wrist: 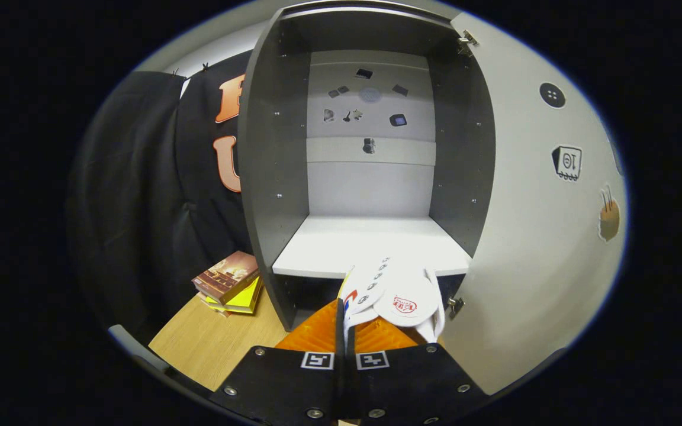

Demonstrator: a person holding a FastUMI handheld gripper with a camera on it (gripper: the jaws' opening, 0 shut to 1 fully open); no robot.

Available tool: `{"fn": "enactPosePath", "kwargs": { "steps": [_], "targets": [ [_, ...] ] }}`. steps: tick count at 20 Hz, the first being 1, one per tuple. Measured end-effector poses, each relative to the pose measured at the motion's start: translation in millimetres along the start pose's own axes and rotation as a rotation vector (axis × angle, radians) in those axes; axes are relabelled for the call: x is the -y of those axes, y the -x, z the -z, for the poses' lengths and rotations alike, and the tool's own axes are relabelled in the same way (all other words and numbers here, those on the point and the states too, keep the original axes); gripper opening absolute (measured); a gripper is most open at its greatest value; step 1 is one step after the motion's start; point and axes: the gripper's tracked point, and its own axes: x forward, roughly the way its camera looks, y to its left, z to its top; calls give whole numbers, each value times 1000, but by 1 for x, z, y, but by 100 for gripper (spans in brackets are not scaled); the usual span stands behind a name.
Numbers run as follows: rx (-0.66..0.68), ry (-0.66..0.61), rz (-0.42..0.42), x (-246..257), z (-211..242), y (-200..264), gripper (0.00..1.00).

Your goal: Open the shoe cabinet door, grab the shoes and put them into the shoe cabinet, then close the shoe cabinet door.

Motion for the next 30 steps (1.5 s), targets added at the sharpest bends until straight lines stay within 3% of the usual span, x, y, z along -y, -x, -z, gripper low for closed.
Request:
{"fn": "enactPosePath", "kwargs": {
  "steps": [16, 30],
  "targets": [
    [-26, 20, -64, 0, -60, -164, 0],
    [-55, 9, -79, 4, -63, -234, 0]
  ]
}}
